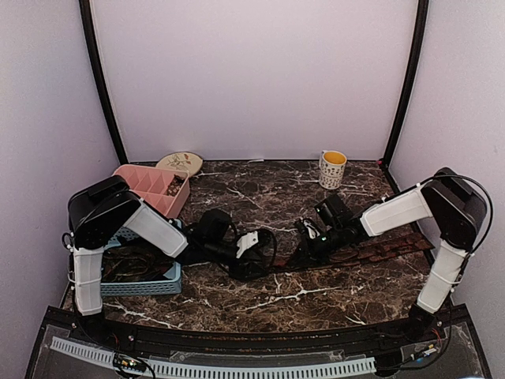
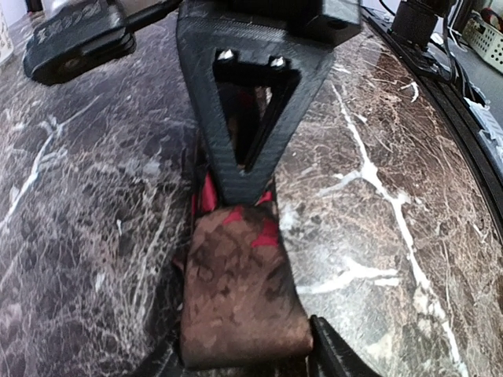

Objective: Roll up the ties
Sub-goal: Roll the tie at the center of the board.

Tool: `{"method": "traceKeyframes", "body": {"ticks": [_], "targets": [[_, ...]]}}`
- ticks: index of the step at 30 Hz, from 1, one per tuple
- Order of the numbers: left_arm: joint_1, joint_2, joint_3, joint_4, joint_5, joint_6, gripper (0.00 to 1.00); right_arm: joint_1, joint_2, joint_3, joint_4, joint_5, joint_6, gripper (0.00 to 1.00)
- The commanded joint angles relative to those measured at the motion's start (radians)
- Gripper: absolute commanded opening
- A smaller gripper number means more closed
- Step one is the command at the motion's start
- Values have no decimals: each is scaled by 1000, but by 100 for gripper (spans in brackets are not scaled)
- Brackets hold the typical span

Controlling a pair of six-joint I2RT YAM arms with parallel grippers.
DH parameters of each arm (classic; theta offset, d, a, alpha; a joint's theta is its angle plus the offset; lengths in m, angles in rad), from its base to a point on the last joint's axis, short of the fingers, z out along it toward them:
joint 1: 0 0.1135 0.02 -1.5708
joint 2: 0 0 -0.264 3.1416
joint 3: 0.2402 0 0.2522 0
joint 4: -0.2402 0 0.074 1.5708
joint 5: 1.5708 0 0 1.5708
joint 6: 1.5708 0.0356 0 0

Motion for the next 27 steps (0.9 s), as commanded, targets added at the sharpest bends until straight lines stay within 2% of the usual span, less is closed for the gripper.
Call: {"method": "traceKeyframes", "body": {"ticks": [1, 7, 11, 20, 24, 27], "targets": [[-27, -10, 29, 45, 40, -12, 45, -3, 33, -20, -1, 31, 0, 0], [-65, -3, 99, 51, 48, -25, 36, 2, 41, -14, 20, 15, 18, 0], [-71, 36, 146, 61, 40, -46, 36, 12, 45, -11, 34, 8, 28, 0], [-71, 149, 201, 60, 39, -48, 42, 15, 52, -17, 74, -20, 43, 0], [-71, 177, 200, 32, 24, -35, 37, 15, 35, -35, 98, -29, 53, 0], [-72, 175, 199, -54, 4, 15, 32, 5, 15, -37, 90, -32, 46, 0]]}}
